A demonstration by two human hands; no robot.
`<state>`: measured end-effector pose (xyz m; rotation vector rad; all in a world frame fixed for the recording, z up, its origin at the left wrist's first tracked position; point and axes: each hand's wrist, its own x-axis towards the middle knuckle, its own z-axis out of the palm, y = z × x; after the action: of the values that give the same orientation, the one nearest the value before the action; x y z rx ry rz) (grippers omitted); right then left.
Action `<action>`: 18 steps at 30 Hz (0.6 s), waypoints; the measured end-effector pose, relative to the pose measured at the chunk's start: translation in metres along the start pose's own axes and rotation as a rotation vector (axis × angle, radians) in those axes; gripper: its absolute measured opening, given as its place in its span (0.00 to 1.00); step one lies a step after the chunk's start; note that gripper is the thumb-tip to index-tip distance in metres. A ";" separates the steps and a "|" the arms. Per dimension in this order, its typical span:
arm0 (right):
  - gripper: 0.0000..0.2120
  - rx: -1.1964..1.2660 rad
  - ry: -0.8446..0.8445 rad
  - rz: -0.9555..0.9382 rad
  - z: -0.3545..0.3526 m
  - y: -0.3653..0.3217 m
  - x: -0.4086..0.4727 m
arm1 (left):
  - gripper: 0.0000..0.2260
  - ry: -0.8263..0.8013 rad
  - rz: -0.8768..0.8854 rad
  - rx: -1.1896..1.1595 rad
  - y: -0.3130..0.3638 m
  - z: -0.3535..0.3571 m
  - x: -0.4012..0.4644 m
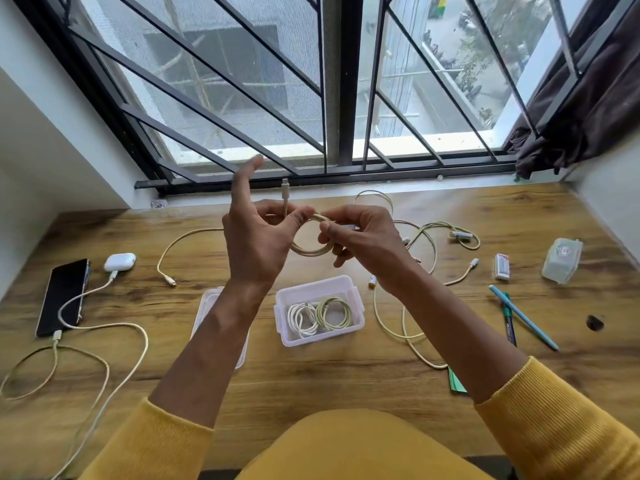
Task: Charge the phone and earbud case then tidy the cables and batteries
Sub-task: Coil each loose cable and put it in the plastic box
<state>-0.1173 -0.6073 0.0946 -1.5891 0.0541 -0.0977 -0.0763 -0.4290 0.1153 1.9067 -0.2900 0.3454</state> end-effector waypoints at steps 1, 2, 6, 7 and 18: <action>0.08 0.008 0.024 -0.006 0.000 0.001 0.000 | 0.37 -0.004 -0.024 -0.036 0.000 0.000 -0.001; 0.08 0.018 0.050 -0.011 0.001 0.002 0.001 | 0.34 -0.020 -0.056 -0.080 0.001 0.001 -0.002; 0.07 0.048 0.175 -0.001 0.003 0.005 0.004 | 0.19 -0.113 -0.197 -0.394 0.007 0.001 -0.008; 0.07 0.053 0.212 0.005 0.003 0.005 0.006 | 0.18 -0.132 -0.223 -0.451 0.008 0.001 -0.009; 0.08 0.024 0.370 -0.044 0.012 -0.005 0.010 | 0.15 -0.358 -0.516 -0.914 0.017 -0.005 -0.018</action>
<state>-0.1060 -0.5962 0.1000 -1.5320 0.3051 -0.4240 -0.0998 -0.4297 0.1244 1.0574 -0.1363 -0.4287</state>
